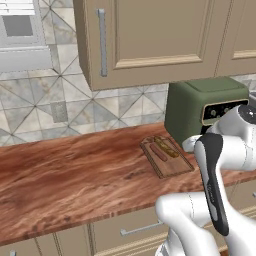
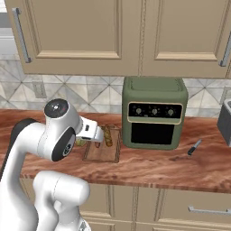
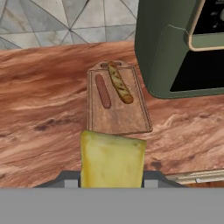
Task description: Retrieve the sausage and cheese from the fridge and place them on the cutting board on the counter.
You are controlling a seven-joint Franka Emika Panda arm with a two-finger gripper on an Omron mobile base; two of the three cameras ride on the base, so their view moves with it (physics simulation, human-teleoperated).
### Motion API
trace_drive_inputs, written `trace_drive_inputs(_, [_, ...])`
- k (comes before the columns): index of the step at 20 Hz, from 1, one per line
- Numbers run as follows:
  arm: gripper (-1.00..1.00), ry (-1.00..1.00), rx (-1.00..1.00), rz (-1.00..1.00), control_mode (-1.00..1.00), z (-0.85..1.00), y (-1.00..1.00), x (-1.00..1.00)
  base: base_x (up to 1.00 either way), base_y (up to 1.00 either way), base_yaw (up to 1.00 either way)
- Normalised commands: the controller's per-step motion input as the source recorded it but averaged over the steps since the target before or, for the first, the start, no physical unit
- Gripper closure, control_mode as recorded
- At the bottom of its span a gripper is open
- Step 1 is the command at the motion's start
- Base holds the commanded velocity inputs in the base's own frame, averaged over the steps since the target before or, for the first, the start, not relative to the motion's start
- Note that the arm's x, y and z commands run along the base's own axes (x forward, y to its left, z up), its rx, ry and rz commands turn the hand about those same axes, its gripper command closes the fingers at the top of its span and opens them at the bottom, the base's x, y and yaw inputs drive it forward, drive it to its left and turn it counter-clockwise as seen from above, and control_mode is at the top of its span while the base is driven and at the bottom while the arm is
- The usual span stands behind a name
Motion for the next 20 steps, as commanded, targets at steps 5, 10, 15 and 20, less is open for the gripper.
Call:
trace_drive_inputs(5, [1.00, 0.00, 0.00, 0.00, 1.00, 0.00, 0.00, 0.00, 0.00, 0.00, 0.00])
trace_drive_inputs(10, [1.00, 0.00, 0.00, 0.00, -1.00, 0.00, 0.00, 0.00, 0.00, 0.00, 0.00])
trace_drive_inputs(15, [1.00, 0.00, 0.00, 0.00, -1.00, 0.00, 0.00, 0.00, 0.00, 0.00, 0.00])
trace_drive_inputs(20, [1.00, 0.00, 0.00, 0.00, -1.00, 0.00, 0.00, 0.00, 0.00, 0.00, 0.00])
